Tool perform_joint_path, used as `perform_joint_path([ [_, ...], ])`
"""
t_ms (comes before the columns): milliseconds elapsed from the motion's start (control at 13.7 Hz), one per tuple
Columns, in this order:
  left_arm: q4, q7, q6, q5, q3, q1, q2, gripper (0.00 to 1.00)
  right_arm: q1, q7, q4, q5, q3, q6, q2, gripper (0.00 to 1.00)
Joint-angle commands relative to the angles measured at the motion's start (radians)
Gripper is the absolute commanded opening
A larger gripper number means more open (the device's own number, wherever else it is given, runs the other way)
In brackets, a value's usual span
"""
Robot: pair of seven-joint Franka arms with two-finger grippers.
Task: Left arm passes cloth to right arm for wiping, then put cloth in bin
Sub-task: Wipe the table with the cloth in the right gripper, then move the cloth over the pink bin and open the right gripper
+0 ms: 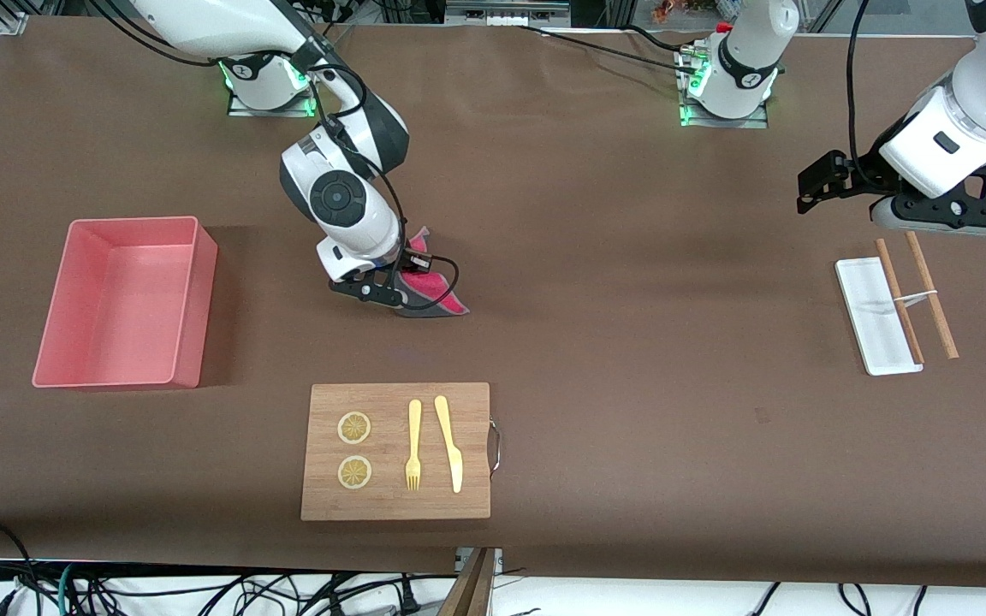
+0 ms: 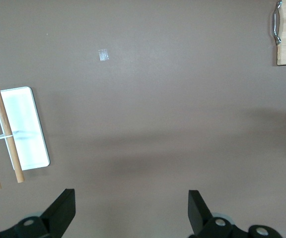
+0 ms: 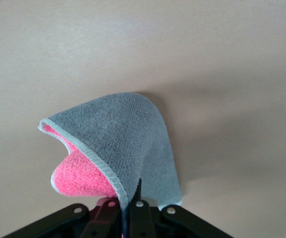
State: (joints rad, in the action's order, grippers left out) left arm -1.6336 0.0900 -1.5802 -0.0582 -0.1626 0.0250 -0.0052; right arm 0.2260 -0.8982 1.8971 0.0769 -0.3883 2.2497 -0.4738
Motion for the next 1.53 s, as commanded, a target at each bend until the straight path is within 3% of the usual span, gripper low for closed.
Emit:
perform_joint_path([
  [0, 0.009, -0.024, 0.005, 0.009, -0.003, 0.004, 0.001, 1.00, -0.063, 0.080, 0.017, -0.016, 0.000, -0.051, 0.015, 0.00],
  [146, 0.009, -0.024, 0.005, 0.009, -0.003, 0.004, 0.002, 1.00, -0.121, 0.157, 0.048, -0.014, 0.003, -0.055, 0.018, 0.00],
  [583, 0.009, -0.024, 0.006, 0.009, -0.003, 0.006, 0.001, 1.00, -0.253, 0.535, 0.143, -0.012, 0.095, -0.056, 0.072, 0.00],
  [1020, 0.009, -0.024, 0.006, 0.009, -0.003, 0.006, 0.002, 1.00, -0.355, 0.913, 0.154, -0.012, 0.178, -0.117, 0.168, 0.00],
  [1238, 0.009, -0.024, 0.008, 0.009, -0.003, 0.006, 0.001, 1.00, -0.372, 0.938, 0.129, 0.001, 0.178, -0.218, 0.250, 0.00],
  [1457, 0.009, -0.024, 0.009, 0.009, -0.003, 0.006, 0.002, 1.00, -0.372, 0.946, 0.033, 0.004, 0.180, -0.407, 0.313, 0.00],
])
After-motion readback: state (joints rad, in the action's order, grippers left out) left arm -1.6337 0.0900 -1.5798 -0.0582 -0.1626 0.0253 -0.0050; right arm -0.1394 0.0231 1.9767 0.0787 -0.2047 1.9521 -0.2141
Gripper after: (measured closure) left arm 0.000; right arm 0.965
